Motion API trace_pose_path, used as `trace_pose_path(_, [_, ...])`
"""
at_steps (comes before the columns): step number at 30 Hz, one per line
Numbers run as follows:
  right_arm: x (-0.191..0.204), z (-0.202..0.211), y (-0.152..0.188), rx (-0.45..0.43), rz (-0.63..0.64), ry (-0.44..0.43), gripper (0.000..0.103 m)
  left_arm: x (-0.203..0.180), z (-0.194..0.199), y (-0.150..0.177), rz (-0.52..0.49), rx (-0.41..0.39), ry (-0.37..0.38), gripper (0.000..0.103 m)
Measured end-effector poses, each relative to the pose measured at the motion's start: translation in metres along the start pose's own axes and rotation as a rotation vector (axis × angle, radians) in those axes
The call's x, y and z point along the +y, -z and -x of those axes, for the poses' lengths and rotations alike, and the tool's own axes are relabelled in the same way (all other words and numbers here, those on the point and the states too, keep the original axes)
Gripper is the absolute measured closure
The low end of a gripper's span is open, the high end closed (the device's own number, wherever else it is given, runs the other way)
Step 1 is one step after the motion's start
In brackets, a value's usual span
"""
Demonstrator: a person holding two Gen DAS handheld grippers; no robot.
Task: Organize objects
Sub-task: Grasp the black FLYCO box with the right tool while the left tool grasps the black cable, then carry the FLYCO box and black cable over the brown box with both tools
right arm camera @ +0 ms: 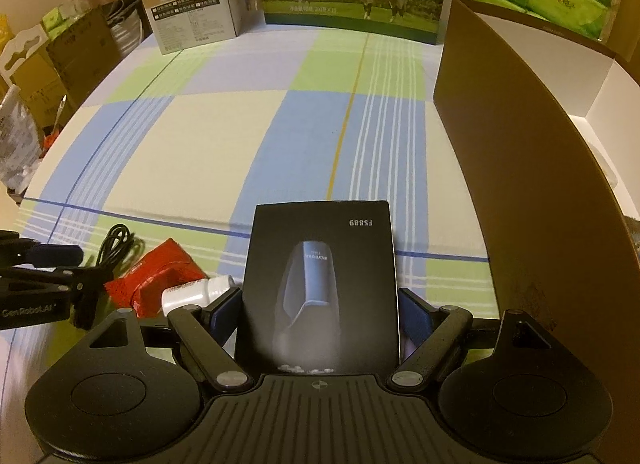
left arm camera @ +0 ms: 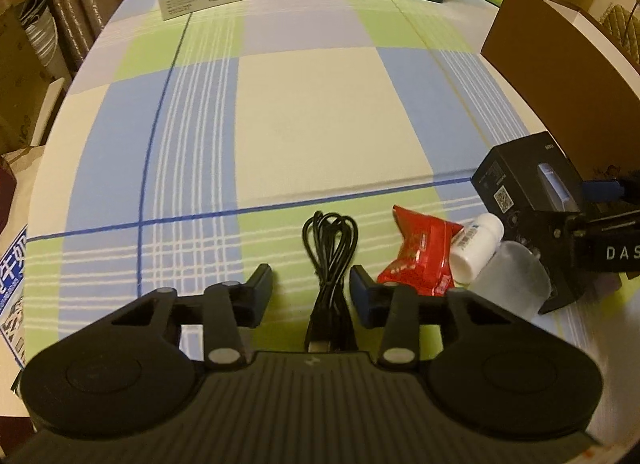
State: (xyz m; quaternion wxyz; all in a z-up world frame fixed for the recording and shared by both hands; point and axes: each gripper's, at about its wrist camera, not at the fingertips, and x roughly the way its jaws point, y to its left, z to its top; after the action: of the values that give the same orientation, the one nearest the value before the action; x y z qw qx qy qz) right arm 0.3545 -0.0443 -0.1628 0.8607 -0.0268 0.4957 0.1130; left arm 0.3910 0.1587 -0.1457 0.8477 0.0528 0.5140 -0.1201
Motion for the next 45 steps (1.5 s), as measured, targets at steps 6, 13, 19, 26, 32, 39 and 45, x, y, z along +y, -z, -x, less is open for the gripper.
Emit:
trace_pose_path(6, [0.001, -0.005, -0.002, 0.006, 0.004, 0.009, 0.024, -0.004, -0.010, -0.006, 0.007, -0.006, -0.001, 0.080])
trace_pose_path(13, [0.007, -0.009, 0.000, 0.001, 0.054, 0.027, 0.027, -0.001, -0.006, -0.003, 0.039, -0.016, 0.021, 0.092])
trace_pose_path(19, [0.008, 0.002, 0.005, -0.033, 0.058, -0.001, 0.027, 0.012, 0.008, 0.013, 0.081, -0.036, 0.032, 0.092])
trace_pose_path(26, [0.009, 0.032, 0.010, -0.092, 0.020, -0.033, 0.027, 0.023, 0.040, 0.027, 0.114, -0.082, 0.036, 0.092])
trace_pose_path(32, [0.010, 0.065, 0.018, -0.136, -0.024, -0.075, 0.027, 0.020, 0.077, 0.035, 0.112, -0.144, 0.062, 0.092])
trace_pose_path(39, [0.005, 0.109, 0.030, -0.185, -0.067, -0.120, 0.027, -0.005, 0.111, 0.034, 0.079, -0.194, 0.131, 0.092])
trace_pose_path(45, [-0.012, 0.142, 0.041, -0.223, -0.087, -0.148, 0.027, -0.036, 0.129, 0.028, 0.047, -0.227, 0.173, 0.092])
